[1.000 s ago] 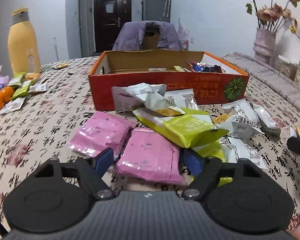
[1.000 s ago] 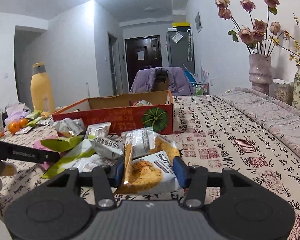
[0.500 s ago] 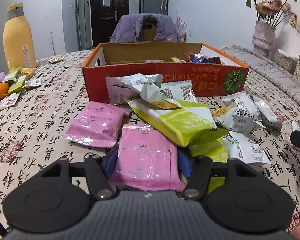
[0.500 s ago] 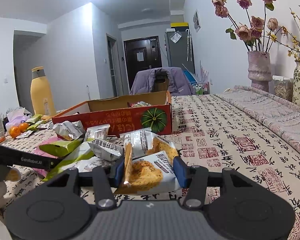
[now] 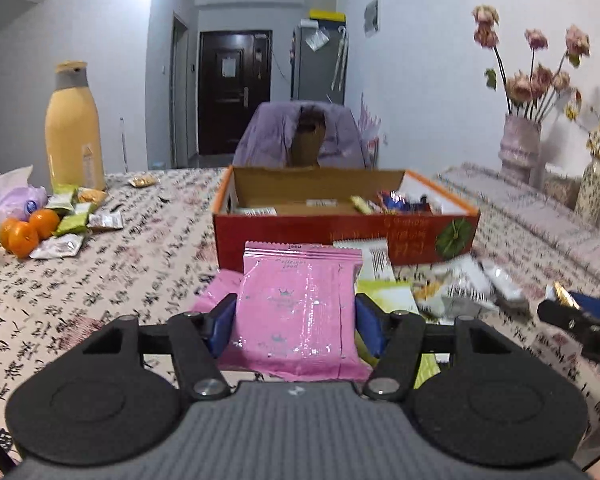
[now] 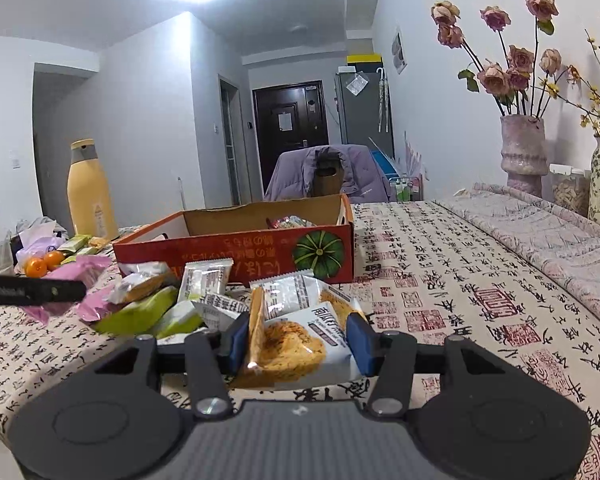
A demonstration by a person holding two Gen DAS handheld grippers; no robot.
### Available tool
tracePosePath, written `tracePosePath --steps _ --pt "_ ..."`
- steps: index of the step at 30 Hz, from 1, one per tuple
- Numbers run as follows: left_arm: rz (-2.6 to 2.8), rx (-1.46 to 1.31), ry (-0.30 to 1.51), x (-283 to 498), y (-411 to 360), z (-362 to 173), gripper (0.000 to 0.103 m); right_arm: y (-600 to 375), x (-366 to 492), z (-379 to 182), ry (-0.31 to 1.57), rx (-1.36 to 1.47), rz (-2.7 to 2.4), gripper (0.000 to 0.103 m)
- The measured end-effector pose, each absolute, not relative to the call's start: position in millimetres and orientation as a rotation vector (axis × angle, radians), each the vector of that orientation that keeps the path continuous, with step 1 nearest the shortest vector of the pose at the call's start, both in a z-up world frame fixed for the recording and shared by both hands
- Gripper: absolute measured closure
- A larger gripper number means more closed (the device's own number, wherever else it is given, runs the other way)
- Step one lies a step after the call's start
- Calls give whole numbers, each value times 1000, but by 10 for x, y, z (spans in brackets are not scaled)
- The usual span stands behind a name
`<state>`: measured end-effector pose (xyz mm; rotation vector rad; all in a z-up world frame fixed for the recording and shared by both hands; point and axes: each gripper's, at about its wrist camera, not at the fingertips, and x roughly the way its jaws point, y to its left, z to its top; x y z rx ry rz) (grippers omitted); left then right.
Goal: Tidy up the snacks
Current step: 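Carry both packets over the cardboard box and open both grippers to drop them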
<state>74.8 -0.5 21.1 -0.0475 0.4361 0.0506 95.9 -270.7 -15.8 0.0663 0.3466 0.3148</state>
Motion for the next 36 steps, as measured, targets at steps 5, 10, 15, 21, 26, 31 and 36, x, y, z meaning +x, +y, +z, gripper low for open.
tracePosePath --steps 5,10,15,21,26,31,36 --pt "59 -68 404 683 57 318 41 -2670 964 -76 328 64 316 53" --pt "64 -77 383 671 113 409 41 -2613 996 11 311 57 324 53" --pt "64 -76 367 711 145 498 41 -2561 1064 103 297 52 331 53" --pt "63 -89 358 822 173 615 41 -2512 1190 234 286 43 339 53" --pt "65 -85 345 928 171 712 41 -2472 1327 350 273 43 352 53" --pt "77 -88 344 1051 200 767 41 -2408 1502 436 269 36 370 53" --pt "90 -97 348 1236 257 828 41 -2324 1692 517 268 29 384 53"
